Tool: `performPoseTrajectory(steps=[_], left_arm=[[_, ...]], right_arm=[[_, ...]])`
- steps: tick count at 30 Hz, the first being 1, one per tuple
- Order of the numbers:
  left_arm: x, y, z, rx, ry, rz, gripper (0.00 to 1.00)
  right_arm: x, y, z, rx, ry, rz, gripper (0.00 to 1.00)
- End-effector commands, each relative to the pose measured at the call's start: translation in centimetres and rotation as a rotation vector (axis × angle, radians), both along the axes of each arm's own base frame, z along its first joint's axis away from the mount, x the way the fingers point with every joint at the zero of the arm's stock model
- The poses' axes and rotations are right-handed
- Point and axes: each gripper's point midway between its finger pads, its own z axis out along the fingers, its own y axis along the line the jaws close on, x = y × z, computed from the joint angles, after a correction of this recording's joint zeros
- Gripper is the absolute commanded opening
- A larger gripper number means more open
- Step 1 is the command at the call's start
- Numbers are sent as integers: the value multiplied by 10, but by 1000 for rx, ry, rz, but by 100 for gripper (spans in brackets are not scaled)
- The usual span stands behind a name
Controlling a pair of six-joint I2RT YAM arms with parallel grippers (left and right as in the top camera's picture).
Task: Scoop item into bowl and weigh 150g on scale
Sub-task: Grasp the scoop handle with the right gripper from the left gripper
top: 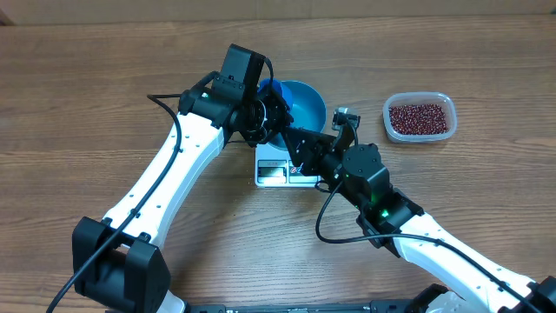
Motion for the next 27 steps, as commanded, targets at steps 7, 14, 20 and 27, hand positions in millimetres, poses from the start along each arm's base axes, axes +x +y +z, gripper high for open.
performPoseTrajectory(steps=[7,14,20,27], left_arm=[[3,-6,9,-25,-7,5,15],[3,-6,9,-27,-4,12,15],[3,-6,9,-29,-2,14,15],[3,-6,9,-28,-2,14,16]], right_arm=[[9,6,7,27,-7,-16,44],[10,8,14,48,-28,-14,43],[11,10,12,50,-27,-15,37],[17,18,3,53,10,-9,27]])
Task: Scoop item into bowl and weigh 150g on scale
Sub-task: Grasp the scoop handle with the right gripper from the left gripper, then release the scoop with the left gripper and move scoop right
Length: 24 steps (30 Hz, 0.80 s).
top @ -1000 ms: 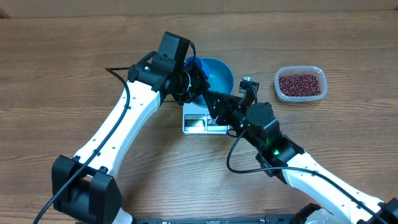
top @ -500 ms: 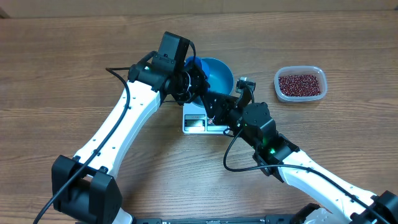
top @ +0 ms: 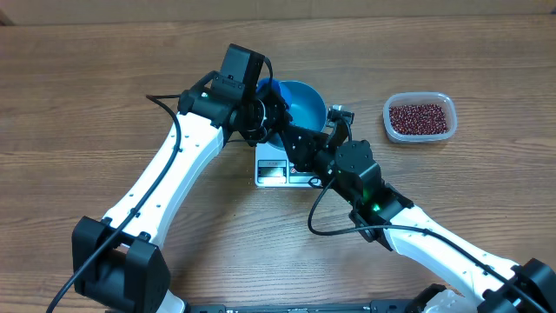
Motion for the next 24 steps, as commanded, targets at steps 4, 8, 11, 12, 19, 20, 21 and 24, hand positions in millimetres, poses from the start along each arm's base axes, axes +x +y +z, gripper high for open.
performPoseTrajectory(steps=[4,8,11,12,19,20,21,24], left_arm=[[1,-8,9,-26,-7,-13,17],[1,-8,9,-26,-7,-13,17],[1,-8,9,-26,-7,-13,17],[1,-8,9,-26,-7,-13,17],[0,-9,10,-31,-11,-24,44],[0,-11,12,-39,-23,-42,61],[2,-13,16,-45,-50,-62,75],[10,-10,34,-49,-131,-88,100]], right_arm=[[6,6,8,13,-10,-3,23],[6,6,6,9,-4,-3,17],[5,5,2,-2,10,-3,10],[5,5,1,-4,13,-3,8],[4,4,1,-7,17,-2,4],[4,4,1,-12,15,-2,4],[3,3,2,-18,11,-2,4],[5,-7,7,-44,-6,-17,4]])
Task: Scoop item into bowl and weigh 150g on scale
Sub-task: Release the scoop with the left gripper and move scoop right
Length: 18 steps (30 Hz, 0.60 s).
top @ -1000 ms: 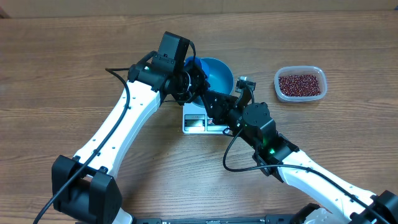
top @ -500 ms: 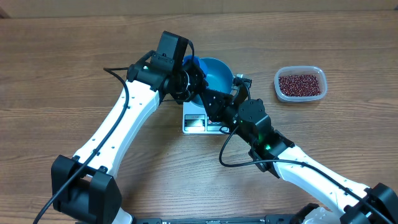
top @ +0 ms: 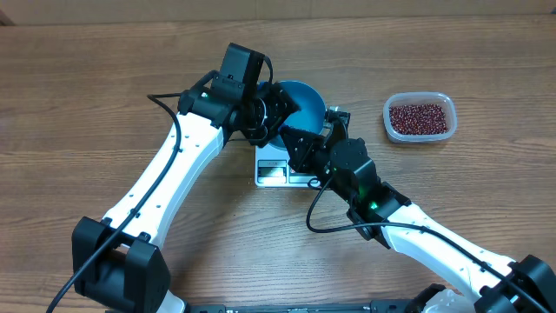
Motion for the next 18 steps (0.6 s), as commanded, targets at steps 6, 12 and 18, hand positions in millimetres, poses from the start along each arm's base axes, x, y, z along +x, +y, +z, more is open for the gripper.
performPoseTrajectory(steps=[6,12,18], left_arm=[[17,3,106,15,-429,-184,100],[4,17,142,179,-661,-314,100],[-4,33,121,384,-651,-388,100]], right_arm=[[10,-64,55,-47,-105,-119,4],[-7,-121,98,-131,-177,-210,4],[-38,-166,134,-286,-202,-263,4]])
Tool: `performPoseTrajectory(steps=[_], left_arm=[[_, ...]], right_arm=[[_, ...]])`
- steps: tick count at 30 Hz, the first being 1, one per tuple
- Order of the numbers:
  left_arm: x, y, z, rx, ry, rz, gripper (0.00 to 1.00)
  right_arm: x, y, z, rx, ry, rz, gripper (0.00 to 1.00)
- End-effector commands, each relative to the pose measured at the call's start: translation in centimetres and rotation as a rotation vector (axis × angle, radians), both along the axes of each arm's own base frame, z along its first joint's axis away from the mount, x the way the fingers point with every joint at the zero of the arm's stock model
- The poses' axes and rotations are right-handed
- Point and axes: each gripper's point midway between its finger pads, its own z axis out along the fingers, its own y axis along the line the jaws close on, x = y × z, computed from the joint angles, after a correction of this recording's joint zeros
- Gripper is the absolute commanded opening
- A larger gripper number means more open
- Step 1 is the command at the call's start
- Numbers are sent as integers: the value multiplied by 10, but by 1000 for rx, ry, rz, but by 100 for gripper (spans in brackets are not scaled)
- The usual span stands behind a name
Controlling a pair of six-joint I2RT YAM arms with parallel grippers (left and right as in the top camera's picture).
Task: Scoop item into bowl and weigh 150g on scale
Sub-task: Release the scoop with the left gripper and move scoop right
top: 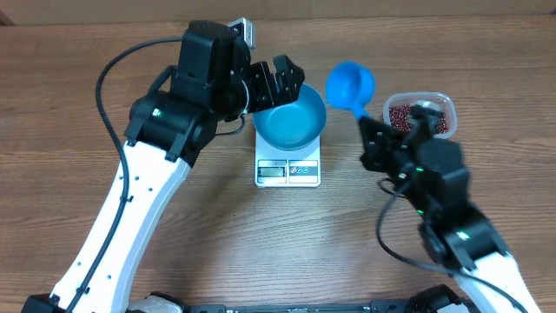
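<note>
A blue bowl (291, 122) stands on the white scale (287, 171) at mid-table; its inside shows only blue. My left gripper (274, 82) hovers open at the bowl's upper left rim, holding nothing. My right gripper (370, 124) is shut on the handle of a blue scoop (350, 85), whose cup is held up between the bowl and the bean tub. The clear tub of red beans (398, 114) sits at the right, partly hidden behind my right wrist.
The wooden table (69, 96) runs bare to the left and along the front. The scale's display (275, 171) faces the front edge. A black cable (113, 65) loops off my left arm.
My right gripper has moved from beside the bowl out to the right and now holds the scoop near the bean tub. My left gripper has let go and stands higher, open.
The scoop first sat at my left gripper by the bowl's left rim, with my right gripper by the scale. Over two moments the right gripper stood closer to it. Now the right gripper has the scoop by the bean tub and the left is open.
</note>
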Motion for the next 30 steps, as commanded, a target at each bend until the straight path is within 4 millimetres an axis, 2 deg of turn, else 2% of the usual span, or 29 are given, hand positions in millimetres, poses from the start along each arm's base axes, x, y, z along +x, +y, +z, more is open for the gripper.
performPoseTrajectory(steps=[1,3,7,8,10,11,13,14,17,21,27,30], left_arm=[[2,9,-16,216,-71,-36,100],[-3,5,-20,287,-94,-51,96],[-16,-11,-23,387,-136,-87,87],[-25,-13,-28,430,-124,-96,76],[-33,-12,-35,476,-102,-103,63],[-39,-10,-40,502,-84,-108,51],[-49,-6,-52,530,-23,-89,16],[-54,-3,-59,531,16,-74,4],[-64,2,-80,524,104,-33,4],[-75,5,-119,513,209,4,4],[-87,-12,-174,438,277,-17,4],[-88,-16,-188,433,261,1,4]], right_arm=[[-15,-28,46,-112,-100,-40,4],[-25,-45,49,-141,-77,-93,4],[-38,-63,56,-169,-59,-139,4],[-44,-68,56,-174,-42,-154,4],[-47,-72,53,-180,-24,-163,4],[-49,-75,50,-185,-5,-171,4],[-52,-81,41,-196,33,-186,4],[-54,-84,37,-201,54,-196,4],[-56,-90,31,-206,79,-213,4],[-56,-91,31,-206,82,-215,4],[-56,-91,30,-208,85,-215,4],[-57,-91,29,-209,90,-214,4]])
